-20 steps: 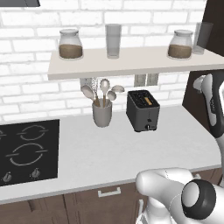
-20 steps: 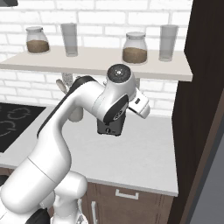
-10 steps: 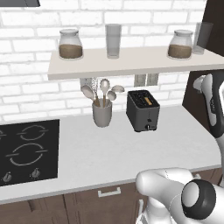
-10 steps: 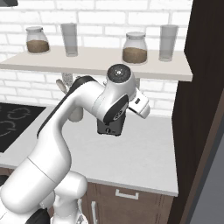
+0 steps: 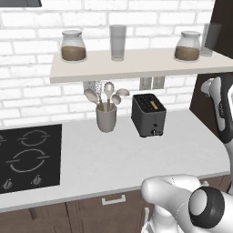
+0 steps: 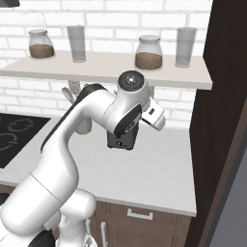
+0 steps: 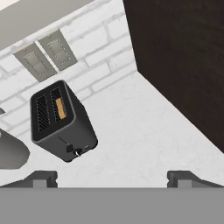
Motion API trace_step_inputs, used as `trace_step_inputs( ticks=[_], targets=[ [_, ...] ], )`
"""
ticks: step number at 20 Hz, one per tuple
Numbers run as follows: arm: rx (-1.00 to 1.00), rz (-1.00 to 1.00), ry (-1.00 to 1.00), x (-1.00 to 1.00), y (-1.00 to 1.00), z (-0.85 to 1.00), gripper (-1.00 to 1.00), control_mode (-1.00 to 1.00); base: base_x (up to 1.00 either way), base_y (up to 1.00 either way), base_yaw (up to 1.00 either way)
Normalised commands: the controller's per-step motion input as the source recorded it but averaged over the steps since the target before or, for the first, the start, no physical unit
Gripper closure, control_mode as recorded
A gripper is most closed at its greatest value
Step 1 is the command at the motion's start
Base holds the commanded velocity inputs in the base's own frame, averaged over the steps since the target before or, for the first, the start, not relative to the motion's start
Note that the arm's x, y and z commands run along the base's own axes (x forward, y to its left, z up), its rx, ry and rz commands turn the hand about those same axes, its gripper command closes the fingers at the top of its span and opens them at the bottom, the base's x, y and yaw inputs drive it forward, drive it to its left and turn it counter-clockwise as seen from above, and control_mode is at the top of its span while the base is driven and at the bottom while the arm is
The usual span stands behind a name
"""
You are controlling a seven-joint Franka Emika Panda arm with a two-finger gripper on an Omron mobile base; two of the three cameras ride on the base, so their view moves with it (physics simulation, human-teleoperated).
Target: Start the toaster. Once the lever pops up, take the bread to the plate on the dining counter.
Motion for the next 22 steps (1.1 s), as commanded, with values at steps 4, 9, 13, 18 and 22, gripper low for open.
trace_step_inputs(
  ticks=[4,9,13,18,22],
  targets=[
    [0.0,0.0,0.0,0.0,0.0,0.0,-1.0,-1.0,0.0,0.0,0.0],
    [0.0,0.0,0.0,0.0,0.0,0.0,-1.0,-1.0,0.0,0.0,0.0],
    [0.0,0.0,0.0,0.0,0.0,0.0,-1.0,-1.0,0.0,0.0,0.0],
    [0.0,0.0,0.0,0.0,0.0,0.0,-1.0,-1.0,0.0,0.0,0.0],
    [0.0,0.0,0.0,0.0,0.0,0.0,-1.0,-1.0,0.0,0.0,0.0]
  ],
)
